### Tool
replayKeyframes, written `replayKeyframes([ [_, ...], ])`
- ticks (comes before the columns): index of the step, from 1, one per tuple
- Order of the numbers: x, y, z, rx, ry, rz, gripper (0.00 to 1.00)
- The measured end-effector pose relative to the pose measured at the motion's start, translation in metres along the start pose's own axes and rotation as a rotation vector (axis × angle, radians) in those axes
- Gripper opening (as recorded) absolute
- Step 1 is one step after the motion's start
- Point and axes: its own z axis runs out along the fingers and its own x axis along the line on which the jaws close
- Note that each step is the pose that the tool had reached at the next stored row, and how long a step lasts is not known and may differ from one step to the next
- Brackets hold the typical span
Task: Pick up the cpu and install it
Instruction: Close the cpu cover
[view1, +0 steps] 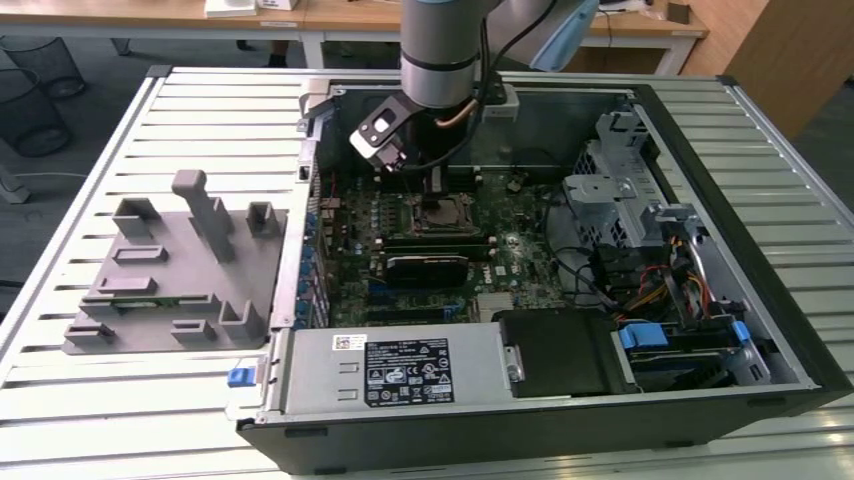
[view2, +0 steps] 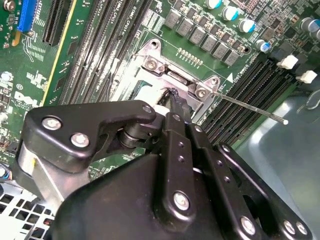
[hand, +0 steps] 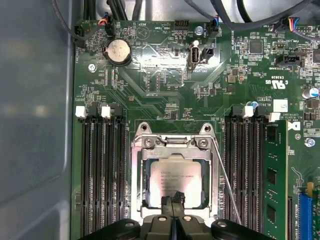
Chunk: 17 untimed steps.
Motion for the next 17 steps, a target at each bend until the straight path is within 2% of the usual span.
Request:
replayKeyframes([
  [4, -0.0011, 0.0008, 0.0002, -0.0002, 0.0003, 0.0, 0.11],
  [17, -0.0011, 0.0129, 0.0005, 0.0, 0.0001, 0.0, 0.11],
])
